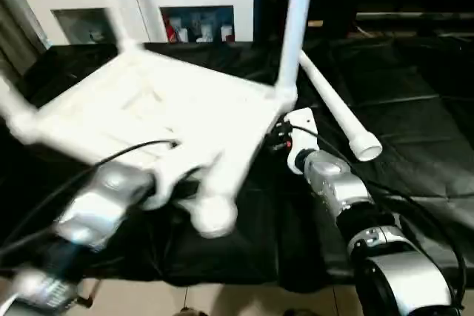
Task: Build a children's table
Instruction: Rotate table base
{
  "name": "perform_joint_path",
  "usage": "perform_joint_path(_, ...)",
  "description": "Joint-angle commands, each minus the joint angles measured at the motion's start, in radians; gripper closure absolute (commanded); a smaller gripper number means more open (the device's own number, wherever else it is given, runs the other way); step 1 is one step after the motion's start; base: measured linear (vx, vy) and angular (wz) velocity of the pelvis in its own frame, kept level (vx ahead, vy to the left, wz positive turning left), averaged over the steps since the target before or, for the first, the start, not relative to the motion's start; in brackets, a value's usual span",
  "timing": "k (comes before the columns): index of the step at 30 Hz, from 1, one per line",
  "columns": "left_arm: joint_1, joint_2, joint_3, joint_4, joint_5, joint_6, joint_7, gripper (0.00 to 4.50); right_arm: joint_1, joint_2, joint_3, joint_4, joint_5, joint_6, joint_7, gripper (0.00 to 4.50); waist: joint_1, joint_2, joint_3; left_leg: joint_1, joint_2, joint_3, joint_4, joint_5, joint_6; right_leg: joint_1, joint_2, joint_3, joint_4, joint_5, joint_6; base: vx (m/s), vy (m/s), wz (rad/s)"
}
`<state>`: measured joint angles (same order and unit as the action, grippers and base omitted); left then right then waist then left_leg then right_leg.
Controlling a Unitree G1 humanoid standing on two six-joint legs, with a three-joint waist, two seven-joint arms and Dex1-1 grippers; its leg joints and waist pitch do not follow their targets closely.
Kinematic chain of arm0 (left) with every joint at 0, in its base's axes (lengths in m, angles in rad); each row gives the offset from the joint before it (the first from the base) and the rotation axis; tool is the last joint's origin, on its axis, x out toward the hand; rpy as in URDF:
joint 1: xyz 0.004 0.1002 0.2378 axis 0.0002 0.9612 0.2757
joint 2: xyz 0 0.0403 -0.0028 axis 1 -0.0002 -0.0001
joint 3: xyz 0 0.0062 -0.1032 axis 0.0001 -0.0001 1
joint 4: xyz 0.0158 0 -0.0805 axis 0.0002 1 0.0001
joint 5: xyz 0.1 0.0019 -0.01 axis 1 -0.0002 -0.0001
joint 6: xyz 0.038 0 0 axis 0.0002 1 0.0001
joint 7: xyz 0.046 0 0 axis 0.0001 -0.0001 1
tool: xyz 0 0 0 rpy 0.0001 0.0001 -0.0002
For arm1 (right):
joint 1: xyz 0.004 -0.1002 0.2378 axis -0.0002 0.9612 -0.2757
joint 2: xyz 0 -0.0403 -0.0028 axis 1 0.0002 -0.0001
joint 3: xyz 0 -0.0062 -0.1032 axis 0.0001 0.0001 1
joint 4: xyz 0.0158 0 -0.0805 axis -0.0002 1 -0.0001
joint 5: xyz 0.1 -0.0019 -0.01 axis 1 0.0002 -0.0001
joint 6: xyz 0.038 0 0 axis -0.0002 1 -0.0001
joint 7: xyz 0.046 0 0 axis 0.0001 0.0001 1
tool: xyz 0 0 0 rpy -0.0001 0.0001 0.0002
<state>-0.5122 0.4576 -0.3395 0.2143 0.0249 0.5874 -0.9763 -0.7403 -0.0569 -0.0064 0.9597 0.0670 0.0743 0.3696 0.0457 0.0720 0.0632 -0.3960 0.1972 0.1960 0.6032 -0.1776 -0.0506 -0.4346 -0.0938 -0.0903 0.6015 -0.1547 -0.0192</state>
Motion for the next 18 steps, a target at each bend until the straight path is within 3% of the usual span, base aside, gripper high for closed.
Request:
perform_joint_path(1,-0.047,-0.036,-0.018,0.043,-0.004,-0.053,0.021,4.50,-0.017,0.037,0.033,-0.001,-0.005,-0.010,0.041,4.06,0.003,-0.002,-0.078,0.018,0.018,-0.014,-0.062,-0.144,0.062,0.073,-0.048,0.044,-0.055,-0.125,-0.245,0.000,0.000,0.00)
perform_joint_path(2,-0.051,-0.040,-0.018,0.052,-0.001,-0.058,0.028,4.50,-0.017,0.037,0.034,0.000,-0.006,-0.010,0.040,4.06,0.002,-0.004,-0.081,0.016,0.020,-0.016,-0.063,-0.142,0.062,0.077,-0.050,0.044,-0.051,-0.115,-0.249,0.000,0.000,0.00)
perform_joint_path(4,-0.093,-0.071,-0.007,0.140,0.024,-0.103,0.089,4.50,-0.019,0.037,0.031,0.003,-0.008,-0.016,0.035,4.34,-0.001,0.007,-0.083,0.017,0.020,-0.018,-0.061,-0.145,0.064,0.078,-0.051,0.042,-0.049,-0.101,-0.255,0.000,0.000,0.00)
perform_joint_path(5,-0.110,-0.081,-0.002,0.173,0.035,-0.122,0.116,4.50,-0.018,0.036,0.029,0.001,-0.007,-0.018,0.036,4.41,-0.005,0.002,-0.079,0.017,0.017,-0.016,-0.061,-0.154,0.069,0.074,-0.046,0.041,-0.057,-0.110,-0.254,0.000,0.000,0.00)
perform_joint_path(6,-0.147,-0.105,0.012,0.248,0.056,-0.161,0.182,4.50,-0.015,0.034,0.024,-0.004,-0.004,-0.020,0.037,4.45,-0.005,0.010,-0.079,0.018,0.015,-0.016,-0.060,-0.174,0.068,0.074,-0.044,0.039,-0.061,-0.124,-0.250,0.000,0.000,0.00)
perform_joint_path(7,-0.171,-0.118,0.022,0.291,0.066,-0.176,0.223,4.50,-0.012,0.032,0.022,-0.006,-0.003,-0.023,0.038,4.48,-0.005,0.007,-0.080,0.021,0.015,-0.015,-0.060,-0.185,0.063,0.076,-0.045,0.039,-0.062,-0.130,-0.247,0.000,0.000,0.00)
perform_joint_path(9,-0.204,-0.134,0.035,0.351,0.079,-0.196,0.283,4.50,-0.006,0.028,0.019,-0.009,-0.005,-0.028,0.035,4.48,-0.005,0.005,-0.082,0.012,0.018,-0.023,-0.062,-0.187,0.055,0.087,-0.051,0.037,-0.058,-0.136,-0.239,0.000,0.000,0.00)
perform_joint_path(10,-0.233,-0.144,0.044,0.408,0.094,-0.215,0.340,4.50,0.001,0.023,0.016,-0.016,-0.009,-0.035,0.017,4.48,-0.009,0.024,-0.079,0.015,0.017,-0.023,-0.063,-0.205,0.053,0.081,-0.048,0.034,-0.065,-0.158,-0.234,0.000,0.000,0.00)
perform_joint_path(11,-0.243,-0.147,0.047,0.429,0.099,-0.222,0.360,4.50,0.003,0.021,0.015,-0.018,-0.011,-0.038,0.010,4.48,-0.010,0.018,-0.078,0.019,0.015,-0.021,-0.062,-0.223,0.051,0.076,-0.044,0.033,-0.071,-0.174,-0.230,0.000,0.000,0.00)
perform_joint_path(12,-0.262,-0.151,0.053,0.471,0.111,-0.236,0.403,4.50,0.009,0.017,0.008,-0.027,-0.011,-0.041,-0.006,4.48,-0.009,0.021,-0.080,0.020,0.014,-0.023,-0.060,-0.230,0.047,0.080,-0.046,0.034,-0.068,-0.175,-0.229,0.000,0.000,0.00)
perform_joint_path(13,-0.265,-0.150,0.052,0.479,0.113,-0.241,0.407,4.50,0.011,0.016,0.006,-0.031,-0.010,-0.042,-0.009,4.48,-0.007,0.016,-0.082,0.018,0.014,-0.024,-0.059,-0.218,0.048,0.083,-0.048,0.034,-0.066,-0.169,-0.229,0.000,0.000,0.00)
perform_joint_path(14,-0.274,-0.146,0.048,0.505,0.121,-0.260,0.422,4.50,0.018,0.010,-0.005,-0.049,-0.003,-0.044,-0.020,4.48,-0.004,0.028,-0.082,0.017,0.013,-0.025,-0.059,-0.204,0.056,0.082,-0.048,0.033,-0.067,-0.169,-0.227,0.000,0.000,0.00)
perform_joint_path(18,-0.260,-0.138,0.057,0.486,0.100,-0.307,0.373,4.50,0.029,-0.015,-0.031,-0.142,0.004,-0.013,-0.061,4.48,0.000,0.025,-0.087,0.015,0.017,-0.027,-0.057,-0.168,0.076,0.084,-0.048,0.032,-0.062,-0.123,-0.238,0.000,0.000,0.00)
